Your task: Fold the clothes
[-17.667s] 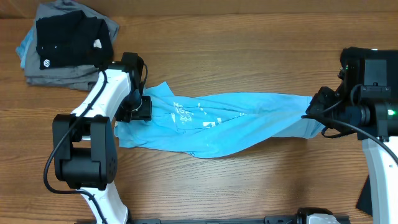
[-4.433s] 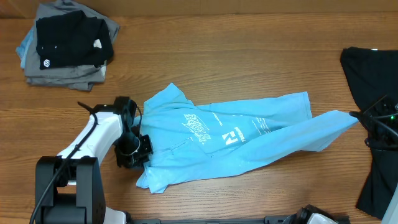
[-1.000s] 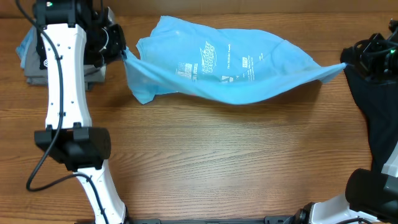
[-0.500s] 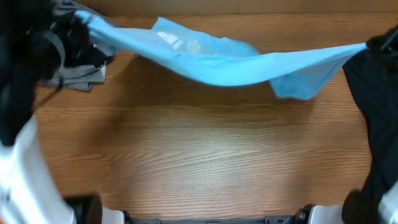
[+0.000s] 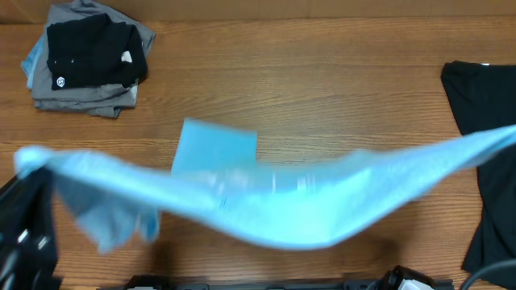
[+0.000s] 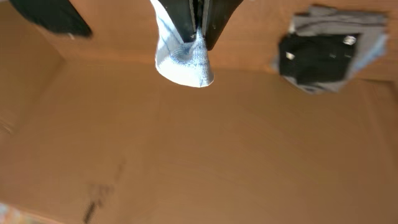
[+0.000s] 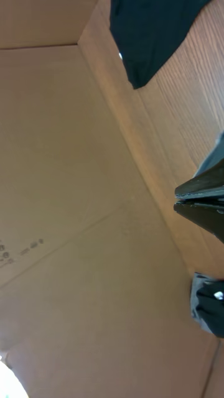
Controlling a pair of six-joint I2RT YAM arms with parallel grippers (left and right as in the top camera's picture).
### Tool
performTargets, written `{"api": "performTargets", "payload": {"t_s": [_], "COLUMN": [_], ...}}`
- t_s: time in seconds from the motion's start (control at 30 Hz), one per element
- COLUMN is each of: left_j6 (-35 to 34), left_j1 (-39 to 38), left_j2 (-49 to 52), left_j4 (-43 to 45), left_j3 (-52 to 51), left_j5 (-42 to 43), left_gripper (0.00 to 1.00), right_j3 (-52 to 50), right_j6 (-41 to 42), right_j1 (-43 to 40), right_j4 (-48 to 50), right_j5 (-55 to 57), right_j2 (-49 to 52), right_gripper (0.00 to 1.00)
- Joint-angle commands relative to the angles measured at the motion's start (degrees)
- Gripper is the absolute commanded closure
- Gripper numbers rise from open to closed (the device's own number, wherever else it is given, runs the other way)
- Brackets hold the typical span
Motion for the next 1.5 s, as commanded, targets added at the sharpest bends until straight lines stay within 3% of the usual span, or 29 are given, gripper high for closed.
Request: {"api": "performTargets", "payload": {"t_s": [0.0,0.3,0.57,0.7,0.8,1.03,1.37,1.47], "left_j6": [-1.29,0.46,0.37,0.17,0.17,3.72,2.05,0.35], "left_j1": [-0.55,-0.55,-0.61,-0.79,-0.76,-0.66,-0.72,-0.72], "left_j2": [1.9,21.49,42.91,45.2,44.19,38.84,43.67,49.53], "left_j4": [0.63,4.9,31.1,42.16,45.11,34.69,6.14,-1.42], "left_j3": [-1.01,-8.15,-8.07,-6.49,-1.05,13.9,9.31,4.31], "left_j5": [-9.31,-9.2,-8.96,-8.13,-8.63,-10.25,-6.78,-6.14], "left_gripper": [0.96,0.96,0.96,0.96,0.96,0.93,0.87,0.95], "right_j3": [0.07,-0.2,-0.2,-0.17,2.56,15.1,11.02,4.63], "right_j6": [0.68,0.61,3.61,5.51,6.93,5.05,1.88,-1.29], "right_j1": [-0.07,-0.04,2.05,3.78,3.43,-2.78,-2.05,0.0], "right_j4": [0.55,2.91,20.11,29.11,32.48,22.99,0.98,-3.41], "right_j5": [2.6,1.01,-8.41,-8.59,-8.61,-8.39,-6.49,-5.18], "right_j2": [3.54,18.38,34.12,36.33,35.58,32.87,35.26,36.28], "right_gripper": [0.96,0.96,0.96,0.96,0.96,0.96,0.96,0.96]}}
